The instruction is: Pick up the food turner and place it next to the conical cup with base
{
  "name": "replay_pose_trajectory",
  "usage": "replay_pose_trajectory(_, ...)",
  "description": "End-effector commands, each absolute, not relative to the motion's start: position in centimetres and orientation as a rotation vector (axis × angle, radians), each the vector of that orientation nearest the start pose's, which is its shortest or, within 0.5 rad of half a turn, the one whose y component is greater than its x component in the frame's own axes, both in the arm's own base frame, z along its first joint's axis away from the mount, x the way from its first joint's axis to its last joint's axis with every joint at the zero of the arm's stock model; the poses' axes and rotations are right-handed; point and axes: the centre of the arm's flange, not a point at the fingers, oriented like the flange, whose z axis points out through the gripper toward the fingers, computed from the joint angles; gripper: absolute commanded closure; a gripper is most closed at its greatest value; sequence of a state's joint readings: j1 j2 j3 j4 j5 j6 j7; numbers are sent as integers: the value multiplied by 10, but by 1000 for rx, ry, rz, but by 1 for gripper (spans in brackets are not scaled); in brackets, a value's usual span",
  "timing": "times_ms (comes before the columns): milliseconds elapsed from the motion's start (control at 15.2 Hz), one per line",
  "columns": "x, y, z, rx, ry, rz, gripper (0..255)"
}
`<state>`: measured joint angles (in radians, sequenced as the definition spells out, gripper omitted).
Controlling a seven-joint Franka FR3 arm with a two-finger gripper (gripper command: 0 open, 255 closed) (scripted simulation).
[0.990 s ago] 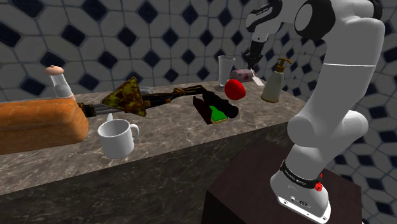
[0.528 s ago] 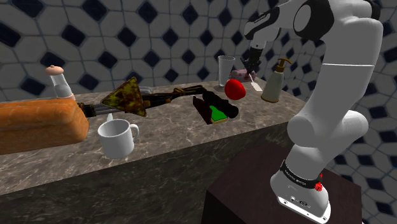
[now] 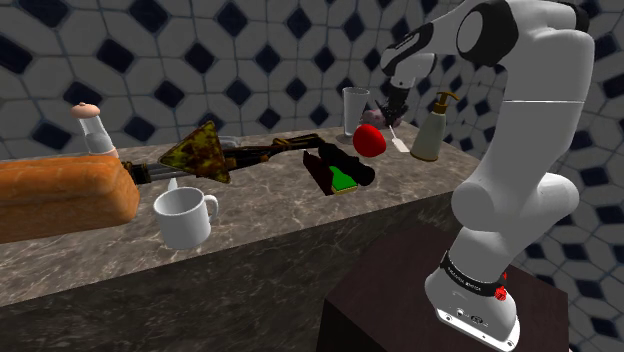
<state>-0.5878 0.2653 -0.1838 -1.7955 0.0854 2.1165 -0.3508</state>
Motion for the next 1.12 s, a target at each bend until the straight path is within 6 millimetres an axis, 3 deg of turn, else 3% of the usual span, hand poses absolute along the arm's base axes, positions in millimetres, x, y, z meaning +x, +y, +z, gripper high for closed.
replay_pose_trajectory(0,462,-434,399,-3069,711,-104,255)
replay_pose_trajectory(594,462,-434,351,-3069,711,-104,255)
replay_pose_trajectory(1056,462,-434,351,-3069,711,-104,255)
